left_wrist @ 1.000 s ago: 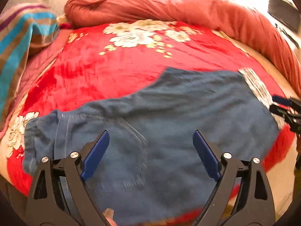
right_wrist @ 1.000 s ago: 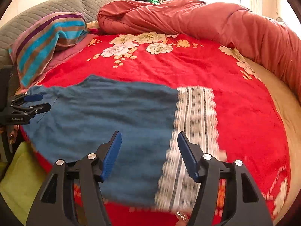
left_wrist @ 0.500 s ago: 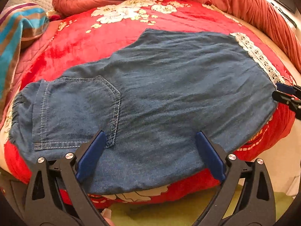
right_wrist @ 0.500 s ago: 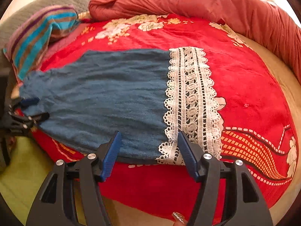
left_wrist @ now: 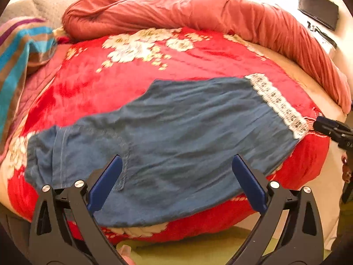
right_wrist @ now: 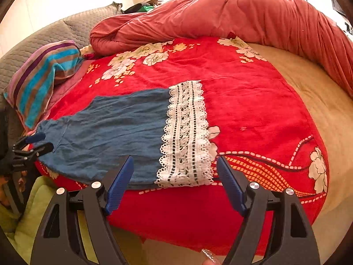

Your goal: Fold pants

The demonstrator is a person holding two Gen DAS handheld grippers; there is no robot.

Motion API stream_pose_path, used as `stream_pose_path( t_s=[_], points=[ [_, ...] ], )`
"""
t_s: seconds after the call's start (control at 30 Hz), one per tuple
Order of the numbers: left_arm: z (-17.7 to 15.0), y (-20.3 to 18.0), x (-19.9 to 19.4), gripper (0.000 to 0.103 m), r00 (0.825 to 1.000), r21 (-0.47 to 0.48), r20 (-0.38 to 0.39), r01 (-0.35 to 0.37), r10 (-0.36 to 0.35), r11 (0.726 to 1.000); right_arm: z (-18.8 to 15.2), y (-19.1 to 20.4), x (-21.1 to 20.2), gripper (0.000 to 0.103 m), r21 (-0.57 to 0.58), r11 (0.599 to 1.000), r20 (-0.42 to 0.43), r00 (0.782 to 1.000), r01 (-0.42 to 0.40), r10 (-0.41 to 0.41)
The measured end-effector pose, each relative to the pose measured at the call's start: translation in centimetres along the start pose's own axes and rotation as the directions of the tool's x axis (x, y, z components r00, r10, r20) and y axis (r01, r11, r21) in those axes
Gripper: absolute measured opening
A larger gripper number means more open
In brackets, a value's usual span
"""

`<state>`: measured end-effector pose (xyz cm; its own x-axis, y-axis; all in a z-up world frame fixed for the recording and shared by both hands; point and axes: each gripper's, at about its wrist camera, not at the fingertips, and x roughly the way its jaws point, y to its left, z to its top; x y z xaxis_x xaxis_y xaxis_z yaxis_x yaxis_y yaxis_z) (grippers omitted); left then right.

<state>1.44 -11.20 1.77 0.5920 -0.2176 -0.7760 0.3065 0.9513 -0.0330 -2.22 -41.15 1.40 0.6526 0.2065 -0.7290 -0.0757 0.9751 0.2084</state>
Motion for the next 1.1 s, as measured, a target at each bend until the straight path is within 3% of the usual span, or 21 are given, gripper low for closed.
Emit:
stream_pose_path(
  t_s=[0.2, 0.43, 0.7, 0.77, 0.9, 1.0, 1.1],
  points=[
    [3.5, -2.8, 1.4, 0.093, 0.999, 0.073, 0.016, 0.035, -0.036, 0.997, -0.3, -0.6, 0.9, 0.076, 0.024, 0.999, -0.013, 1.0, -0.023, 0.023],
    [8.0, -5.1, 5.9, 0.093, 0.998, 0.136, -0.025, 0.063, -0.061, 0.989, -0.4, -0.8, 2.6, 0.076, 0.05, 0.998, -0.024, 0.999, -0.04, 0.041],
    [12.7, -7.6, 14.4, 0.093, 0.975, 0.213, -0.185, 0.158, -0.119, 0.964, -0.5, -1.9, 5.2, 0.076, 0.133, 0.987, -0.047, 0.994, -0.094, 0.101],
    [13.3, -8.2, 15.9, 0.091, 0.971, 0.225, -0.2, 0.177, -0.133, 0.958, -0.5, -2.2, 5.3, 0.076, 0.163, 0.98, -0.039, 0.992, -0.11, 0.118],
    [14.1, -9.5, 18.8, 0.085, 0.944, 0.216, -0.253, 0.27, -0.213, 0.938, -0.2, -2.9, 6.0, 0.077, 0.205, 0.967, -0.023, 0.987, -0.152, 0.159],
    [14.3, -10.8, 20.4, 0.082, 0.939, 0.248, -0.262, 0.29, -0.224, 0.924, -0.1, -2.8, 6.3, 0.075, 0.2, 0.966, -0.014, 0.985, -0.164, 0.17],
    [13.9, -11.9, 21.3, 0.063, 0.931, 0.276, -0.283, 0.311, -0.233, 0.909, 0.0, -2.8, 6.6, 0.064, 0.194, 0.964, -0.001, 0.983, -0.18, 0.183]
  ],
)
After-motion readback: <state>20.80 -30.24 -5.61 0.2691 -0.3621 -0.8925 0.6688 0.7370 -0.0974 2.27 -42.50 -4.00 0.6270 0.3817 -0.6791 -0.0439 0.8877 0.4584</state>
